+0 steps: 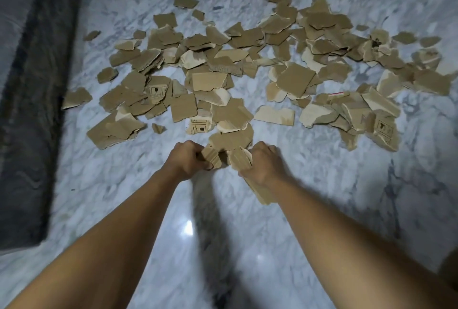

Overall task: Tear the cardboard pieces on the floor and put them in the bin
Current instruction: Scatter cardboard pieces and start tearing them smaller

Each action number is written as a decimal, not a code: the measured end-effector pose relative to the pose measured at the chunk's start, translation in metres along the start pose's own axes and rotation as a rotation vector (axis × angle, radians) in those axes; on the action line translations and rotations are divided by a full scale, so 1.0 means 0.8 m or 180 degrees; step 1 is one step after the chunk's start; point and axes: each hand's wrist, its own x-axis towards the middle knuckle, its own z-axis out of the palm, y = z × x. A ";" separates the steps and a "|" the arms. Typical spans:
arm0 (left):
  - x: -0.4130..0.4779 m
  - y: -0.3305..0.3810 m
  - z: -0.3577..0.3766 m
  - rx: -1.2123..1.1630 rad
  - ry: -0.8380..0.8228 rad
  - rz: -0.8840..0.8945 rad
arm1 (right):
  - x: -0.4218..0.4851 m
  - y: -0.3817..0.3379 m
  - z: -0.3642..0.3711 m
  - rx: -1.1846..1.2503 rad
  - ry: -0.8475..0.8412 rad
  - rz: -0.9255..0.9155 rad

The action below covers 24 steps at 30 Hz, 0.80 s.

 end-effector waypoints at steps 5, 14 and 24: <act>0.012 0.018 -0.004 -0.0011 0.0052 -0.0065 | 0.002 0.024 -0.002 0.0818 -0.0105 0.0226; 0.044 0.106 0.036 0.0114 -0.0628 0.0082 | -0.004 0.114 -0.116 -0.0031 -0.1805 0.0545; 0.068 0.133 0.070 0.1236 0.0349 0.0101 | -0.044 0.142 -0.055 0.0176 -0.0619 0.0736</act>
